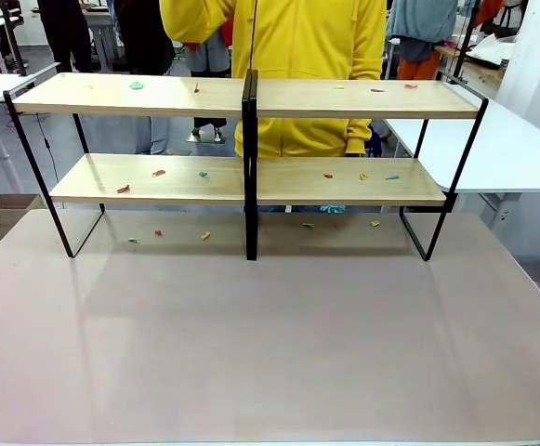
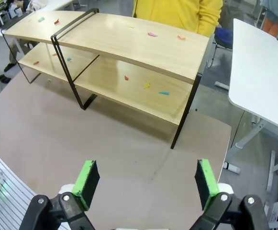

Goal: Clean the shelves.
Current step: Pick up the Duster when the human hands it over.

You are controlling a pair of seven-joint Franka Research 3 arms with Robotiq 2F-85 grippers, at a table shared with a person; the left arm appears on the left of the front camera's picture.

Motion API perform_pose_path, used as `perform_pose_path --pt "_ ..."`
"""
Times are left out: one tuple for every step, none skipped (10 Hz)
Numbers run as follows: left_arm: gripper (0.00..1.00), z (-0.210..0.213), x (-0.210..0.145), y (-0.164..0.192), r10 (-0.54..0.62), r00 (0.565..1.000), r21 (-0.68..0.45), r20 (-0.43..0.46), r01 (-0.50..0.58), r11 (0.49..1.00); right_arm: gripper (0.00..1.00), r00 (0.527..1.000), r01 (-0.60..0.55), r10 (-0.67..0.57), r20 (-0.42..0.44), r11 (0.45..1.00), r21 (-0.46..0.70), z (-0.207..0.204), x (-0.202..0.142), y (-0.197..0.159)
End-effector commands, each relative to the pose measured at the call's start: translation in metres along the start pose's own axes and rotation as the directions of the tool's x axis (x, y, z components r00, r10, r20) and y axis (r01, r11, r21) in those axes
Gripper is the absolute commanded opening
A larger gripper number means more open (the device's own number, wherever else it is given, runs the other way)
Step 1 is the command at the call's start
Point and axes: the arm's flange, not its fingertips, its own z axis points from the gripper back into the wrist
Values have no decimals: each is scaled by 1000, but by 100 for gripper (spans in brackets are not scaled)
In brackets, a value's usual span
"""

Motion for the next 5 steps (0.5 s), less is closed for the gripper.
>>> perform_pose_path --pt "100 -2 2 -1 -1 1000 -3 6 1 1000 100 1000 -10 10 3 1000 11 0 0 0" --pt "100 -2 2 -1 -1 1000 -3 6 1 1000 100 1000 -10 10 3 1000 11 0 0 0" --pt "100 -2 2 -1 -1 1000 -3 6 1 1000 100 1000 -10 10 3 1000 11 0 0 0" --pt "100 -2 2 -1 -1 1000 -3 6 1 1000 100 1000 -10 10 3 1000 11 0 0 0" --pt "100 -2 2 -1 -1 1000 -3 6 1 1000 100 1000 -10 10 3 1000 11 0 0 0"
